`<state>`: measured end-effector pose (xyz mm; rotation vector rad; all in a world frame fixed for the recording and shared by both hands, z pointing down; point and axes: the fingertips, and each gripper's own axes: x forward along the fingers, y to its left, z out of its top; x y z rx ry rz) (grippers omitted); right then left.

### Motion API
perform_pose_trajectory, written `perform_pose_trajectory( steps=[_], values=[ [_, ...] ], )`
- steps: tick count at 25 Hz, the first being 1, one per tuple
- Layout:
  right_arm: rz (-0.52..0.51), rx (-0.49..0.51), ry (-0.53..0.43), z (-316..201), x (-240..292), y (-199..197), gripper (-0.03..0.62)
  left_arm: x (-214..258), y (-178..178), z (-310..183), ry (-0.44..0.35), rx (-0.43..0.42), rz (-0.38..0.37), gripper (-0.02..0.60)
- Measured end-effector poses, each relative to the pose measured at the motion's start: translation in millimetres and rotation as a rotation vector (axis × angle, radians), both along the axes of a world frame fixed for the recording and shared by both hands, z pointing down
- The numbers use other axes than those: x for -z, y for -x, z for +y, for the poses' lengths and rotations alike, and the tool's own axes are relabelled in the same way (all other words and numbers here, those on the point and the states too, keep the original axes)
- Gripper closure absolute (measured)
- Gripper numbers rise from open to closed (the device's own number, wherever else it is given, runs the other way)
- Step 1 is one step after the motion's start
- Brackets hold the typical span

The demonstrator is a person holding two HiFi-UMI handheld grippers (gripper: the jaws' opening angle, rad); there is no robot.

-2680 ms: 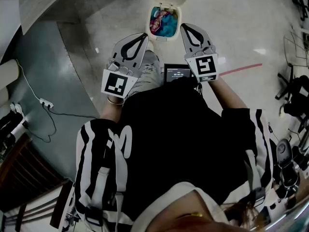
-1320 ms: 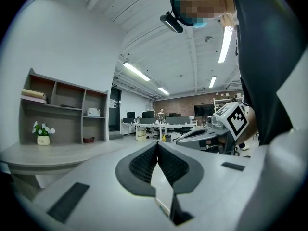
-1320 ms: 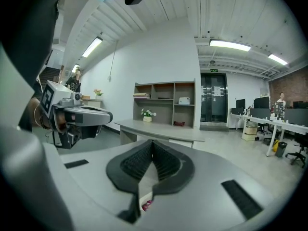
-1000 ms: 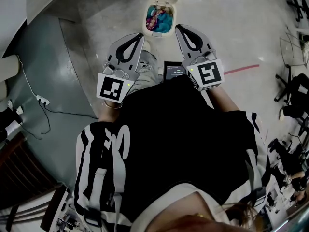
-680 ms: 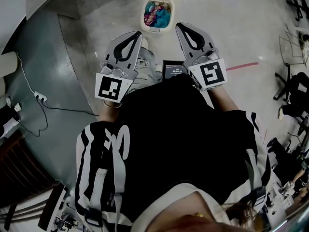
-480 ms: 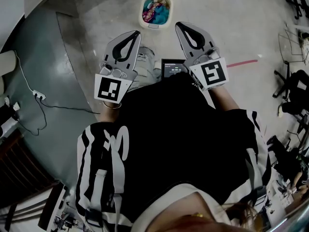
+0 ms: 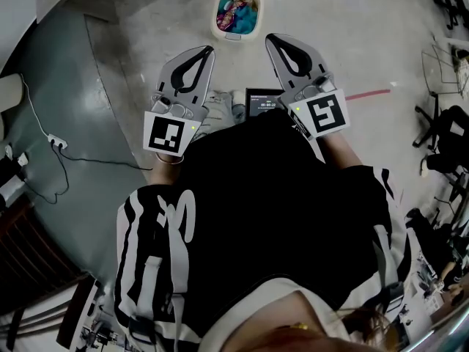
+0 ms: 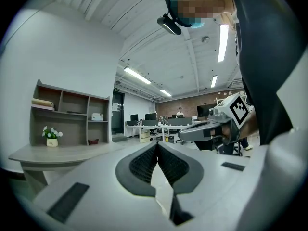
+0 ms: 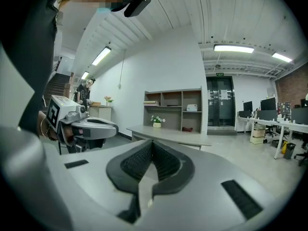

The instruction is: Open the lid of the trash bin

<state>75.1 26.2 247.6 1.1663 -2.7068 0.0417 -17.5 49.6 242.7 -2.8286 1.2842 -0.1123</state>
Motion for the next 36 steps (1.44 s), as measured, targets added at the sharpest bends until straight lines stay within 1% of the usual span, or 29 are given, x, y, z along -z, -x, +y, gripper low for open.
perform_pose_trajectory(
  steps=[5,11,17,24,31,36],
  values=[
    [-0.013,0.002,0.016,1.9,-1.3,7.6,0.586,-3.2,6.3,2.6,0.008,0.006,-0.002,0.574],
    [-0.016,0.02,-0.002,6.2,1.4,14.0,0.586,-1.8,9.0,6.6,0.003,0.006,-0.003,0.574],
    [-0.02,0.021,-0.005,13.0,4.4,13.2,0.586,1.8,6.6,12.6,-0.003,-0.001,-0.008,0.574],
    [-0.028,0.014,0.01,22.3,0.2,14.6,0.586,-0.2,7.2,20.2,0.0,-0.009,0.002,0.574],
    [-0.022,0.016,0.0,26.1,-0.2,14.1,0.586,-0.6,8.9,23.6,-0.001,-0.004,0.006,0.574],
    [-0.018,0.023,0.012,27.7,-3.7,12.9,0.586,-1.4,9.4,23.0,0.004,0.004,0.008,0.574]
  ],
)
